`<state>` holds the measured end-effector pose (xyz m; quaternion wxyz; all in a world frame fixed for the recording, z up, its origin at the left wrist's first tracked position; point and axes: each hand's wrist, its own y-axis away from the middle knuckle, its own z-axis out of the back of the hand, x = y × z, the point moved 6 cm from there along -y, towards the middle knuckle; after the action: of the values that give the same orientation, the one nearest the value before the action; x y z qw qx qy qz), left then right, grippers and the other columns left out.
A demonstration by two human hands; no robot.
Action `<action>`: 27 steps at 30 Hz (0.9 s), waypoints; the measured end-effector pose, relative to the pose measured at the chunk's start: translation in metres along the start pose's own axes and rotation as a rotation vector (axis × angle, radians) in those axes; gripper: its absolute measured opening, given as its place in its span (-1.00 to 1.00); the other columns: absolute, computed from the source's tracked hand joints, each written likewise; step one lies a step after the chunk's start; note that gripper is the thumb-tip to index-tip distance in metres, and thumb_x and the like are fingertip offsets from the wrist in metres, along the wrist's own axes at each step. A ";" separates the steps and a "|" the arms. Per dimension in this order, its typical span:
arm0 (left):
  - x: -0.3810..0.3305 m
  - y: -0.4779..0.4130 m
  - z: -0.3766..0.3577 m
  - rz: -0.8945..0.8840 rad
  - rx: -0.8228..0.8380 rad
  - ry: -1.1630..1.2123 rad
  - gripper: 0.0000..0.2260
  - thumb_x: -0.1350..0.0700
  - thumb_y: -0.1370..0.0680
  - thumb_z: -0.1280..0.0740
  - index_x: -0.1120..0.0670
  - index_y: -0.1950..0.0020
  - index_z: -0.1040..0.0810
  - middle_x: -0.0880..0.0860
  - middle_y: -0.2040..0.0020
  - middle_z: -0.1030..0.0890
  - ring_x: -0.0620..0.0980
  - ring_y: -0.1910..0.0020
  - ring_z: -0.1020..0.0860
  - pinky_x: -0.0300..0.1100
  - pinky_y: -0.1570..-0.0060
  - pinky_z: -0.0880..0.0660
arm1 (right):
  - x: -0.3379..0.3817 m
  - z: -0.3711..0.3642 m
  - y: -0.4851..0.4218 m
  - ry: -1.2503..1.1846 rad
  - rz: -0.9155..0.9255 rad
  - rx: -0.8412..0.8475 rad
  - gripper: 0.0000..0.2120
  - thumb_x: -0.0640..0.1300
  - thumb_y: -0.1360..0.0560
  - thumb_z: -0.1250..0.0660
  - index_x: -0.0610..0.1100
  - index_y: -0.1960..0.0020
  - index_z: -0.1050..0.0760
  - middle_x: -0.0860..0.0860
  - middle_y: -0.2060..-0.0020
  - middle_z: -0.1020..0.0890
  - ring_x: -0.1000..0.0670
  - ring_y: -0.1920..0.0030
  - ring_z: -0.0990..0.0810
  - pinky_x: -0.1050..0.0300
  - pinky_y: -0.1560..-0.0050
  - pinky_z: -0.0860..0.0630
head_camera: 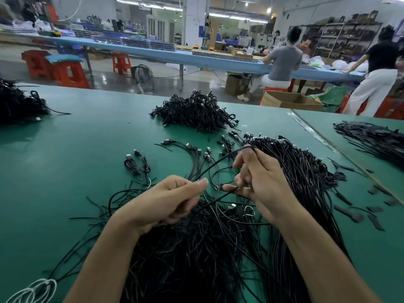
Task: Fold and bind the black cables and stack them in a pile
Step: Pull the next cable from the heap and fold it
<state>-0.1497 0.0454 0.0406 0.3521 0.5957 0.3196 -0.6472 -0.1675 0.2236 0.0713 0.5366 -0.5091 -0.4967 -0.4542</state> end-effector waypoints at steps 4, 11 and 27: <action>-0.028 0.010 -0.017 -0.241 0.331 0.640 -0.64 -0.14 -0.63 -0.27 0.03 0.28 -0.52 -0.08 0.45 -0.22 -0.13 0.52 -0.15 -0.33 0.58 -0.09 | 0.006 -0.029 0.004 0.450 0.165 0.128 -0.59 0.25 -0.59 0.00 0.02 0.10 -0.49 0.22 0.43 -0.47 0.19 0.40 -0.44 0.30 0.28 -0.44; -0.026 -0.003 0.017 -0.444 -0.287 0.952 -0.65 -0.06 -0.63 -0.15 0.10 -0.06 -0.67 -0.08 0.40 -0.39 -0.19 0.48 -0.35 -0.38 0.58 -0.34 | -0.020 -0.063 0.032 0.883 0.147 0.551 -0.69 0.15 -0.66 -0.13 0.06 0.09 -0.54 0.01 0.31 -0.58 0.02 0.32 -0.52 0.00 0.25 -0.51; -0.011 -0.003 0.018 -0.053 -0.511 -0.687 -0.37 -0.28 -0.62 -0.02 0.02 0.51 -0.49 -0.05 0.58 -0.46 -0.13 0.57 -0.44 -0.14 0.37 -0.43 | 0.012 -0.048 0.016 0.745 0.442 0.142 -0.93 -0.07 -0.54 -0.43 0.00 0.13 -0.62 0.15 0.28 -0.60 0.16 0.21 -0.55 0.38 0.20 -0.40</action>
<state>-0.1617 0.0325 0.0533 0.5576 0.2305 0.3492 -0.7169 -0.1466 0.1776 0.0823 0.7970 -0.3665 -0.1782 -0.4458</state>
